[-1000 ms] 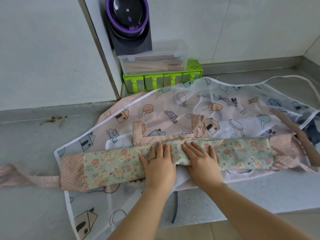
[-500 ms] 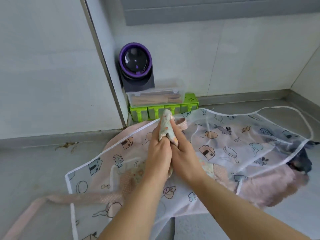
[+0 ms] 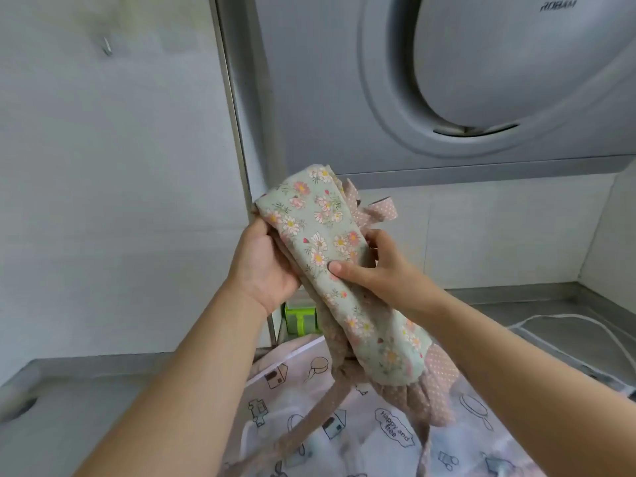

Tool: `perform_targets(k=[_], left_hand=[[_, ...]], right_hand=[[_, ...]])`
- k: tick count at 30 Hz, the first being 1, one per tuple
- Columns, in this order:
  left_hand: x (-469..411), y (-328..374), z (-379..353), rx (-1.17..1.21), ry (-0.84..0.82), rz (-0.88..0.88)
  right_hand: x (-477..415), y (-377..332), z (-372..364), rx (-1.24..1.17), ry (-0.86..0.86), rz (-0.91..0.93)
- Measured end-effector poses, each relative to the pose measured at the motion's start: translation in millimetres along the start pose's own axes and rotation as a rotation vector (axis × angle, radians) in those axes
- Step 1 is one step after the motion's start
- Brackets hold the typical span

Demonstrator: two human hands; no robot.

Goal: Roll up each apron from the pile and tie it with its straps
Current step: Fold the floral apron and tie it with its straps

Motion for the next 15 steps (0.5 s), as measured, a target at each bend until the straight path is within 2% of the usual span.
perform_targets(k=[3, 7, 12, 15], left_hand=[[6, 29, -17, -0.044, -0.081, -0.034], [11, 57, -35, -0.163, -0.139, -0.064], [1, 71, -31, -0.132, -0.035, -0.096], [10, 39, -18, -0.257, -0.045, 0.038]], right_hand=[[-7, -17, 9, -0.016, -0.05, -0.068], [-7, -37, 9, 0.038, -0.283, -0.013], [-8, -51, 13, -0.11, -0.081, 0.037], [-9, -50, 15, -0.176, 0.071, 0.026]])
Point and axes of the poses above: each hand's wrist, its own x-axis away from the middle knuckle, its own z-axis out of the back of the hand, y = z × x, the point moved 4 cm from there along -x, towards the middle knuckle
